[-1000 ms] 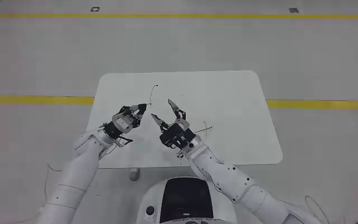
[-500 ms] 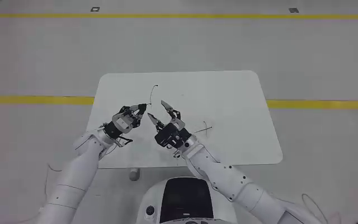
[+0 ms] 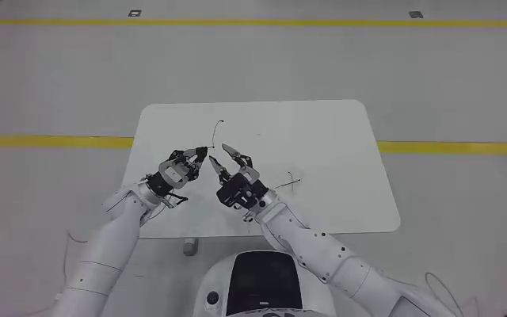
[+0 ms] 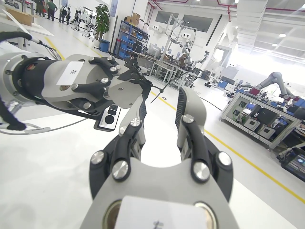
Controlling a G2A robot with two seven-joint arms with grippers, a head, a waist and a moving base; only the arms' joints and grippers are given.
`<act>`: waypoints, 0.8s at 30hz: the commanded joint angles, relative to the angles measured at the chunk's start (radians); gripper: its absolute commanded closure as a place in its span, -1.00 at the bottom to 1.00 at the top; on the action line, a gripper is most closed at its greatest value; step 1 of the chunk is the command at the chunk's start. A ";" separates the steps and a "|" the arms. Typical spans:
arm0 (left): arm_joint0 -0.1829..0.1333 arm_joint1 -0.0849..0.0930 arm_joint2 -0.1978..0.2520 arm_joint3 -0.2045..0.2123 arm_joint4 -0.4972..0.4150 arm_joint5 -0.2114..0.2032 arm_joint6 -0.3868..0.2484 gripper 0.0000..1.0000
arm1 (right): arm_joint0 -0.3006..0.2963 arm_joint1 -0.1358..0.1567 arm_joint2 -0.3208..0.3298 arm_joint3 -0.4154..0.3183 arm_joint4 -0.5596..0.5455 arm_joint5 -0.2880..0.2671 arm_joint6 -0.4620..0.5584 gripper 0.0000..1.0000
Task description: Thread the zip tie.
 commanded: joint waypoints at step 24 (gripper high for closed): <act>0.000 0.000 0.000 0.000 0.000 0.000 0.000 1.00 | 0.010 -0.017 0.001 0.029 0.000 -0.009 -0.007 1.00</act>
